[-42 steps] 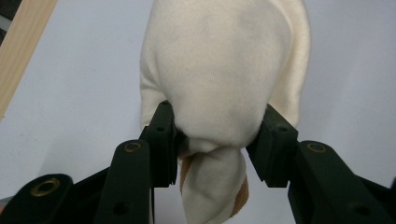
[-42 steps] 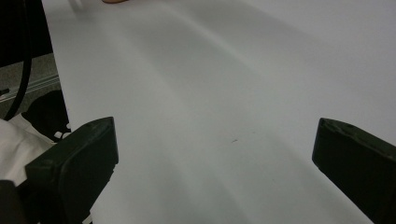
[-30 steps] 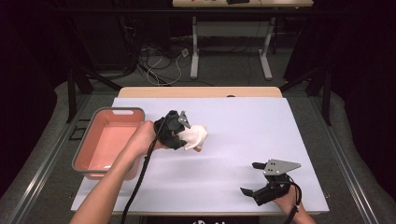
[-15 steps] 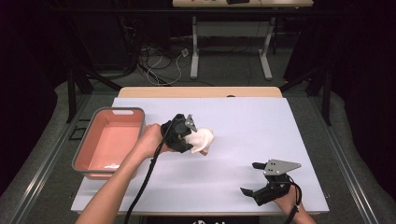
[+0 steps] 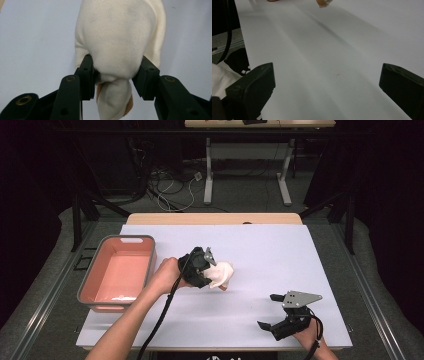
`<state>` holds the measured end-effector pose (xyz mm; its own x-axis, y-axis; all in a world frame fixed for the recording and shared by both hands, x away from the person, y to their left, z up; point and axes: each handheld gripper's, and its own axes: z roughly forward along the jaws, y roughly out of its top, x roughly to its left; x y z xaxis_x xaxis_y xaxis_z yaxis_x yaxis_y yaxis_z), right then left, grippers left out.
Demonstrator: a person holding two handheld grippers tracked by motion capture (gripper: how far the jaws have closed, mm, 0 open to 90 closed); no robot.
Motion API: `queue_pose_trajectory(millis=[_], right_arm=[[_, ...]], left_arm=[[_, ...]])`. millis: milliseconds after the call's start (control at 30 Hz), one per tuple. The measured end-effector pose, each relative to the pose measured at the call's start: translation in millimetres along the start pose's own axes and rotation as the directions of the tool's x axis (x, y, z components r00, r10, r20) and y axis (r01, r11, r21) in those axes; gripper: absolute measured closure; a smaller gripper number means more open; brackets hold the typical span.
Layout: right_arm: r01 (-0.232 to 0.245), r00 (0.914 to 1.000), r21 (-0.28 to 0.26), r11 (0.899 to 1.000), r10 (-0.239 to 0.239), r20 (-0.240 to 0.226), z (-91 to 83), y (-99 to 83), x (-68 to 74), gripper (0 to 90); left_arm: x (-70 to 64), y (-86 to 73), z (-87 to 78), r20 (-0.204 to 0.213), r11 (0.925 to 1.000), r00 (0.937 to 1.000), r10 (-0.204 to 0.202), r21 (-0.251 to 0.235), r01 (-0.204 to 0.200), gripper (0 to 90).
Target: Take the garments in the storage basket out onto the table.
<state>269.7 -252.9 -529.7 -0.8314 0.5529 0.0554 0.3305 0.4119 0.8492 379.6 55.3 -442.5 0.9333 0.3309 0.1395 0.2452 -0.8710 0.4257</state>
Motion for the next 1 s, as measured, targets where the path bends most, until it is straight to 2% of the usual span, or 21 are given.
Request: queue_pose_trajectory(millis=[433, 1000], right_arm=[[0.001, 1.0, 0.001, 1.0, -0.001, 0.0, 0.3, -0.1, 0.3, 0.1], [0.002, 1.0, 0.001, 1.0, -0.002, 0.001, 0.0, 0.0, 0.4, 0.1]], left_arm=[[-5.3, -2.3, 10.6, 0.007, 0.9996, 0.9998, -0.021, -0.018, 0.021, 55.9], [-11.6, -8.2, 26.3, 0.017, 0.996, 0.9976, -0.067, -0.058, 0.068, 55.6]])
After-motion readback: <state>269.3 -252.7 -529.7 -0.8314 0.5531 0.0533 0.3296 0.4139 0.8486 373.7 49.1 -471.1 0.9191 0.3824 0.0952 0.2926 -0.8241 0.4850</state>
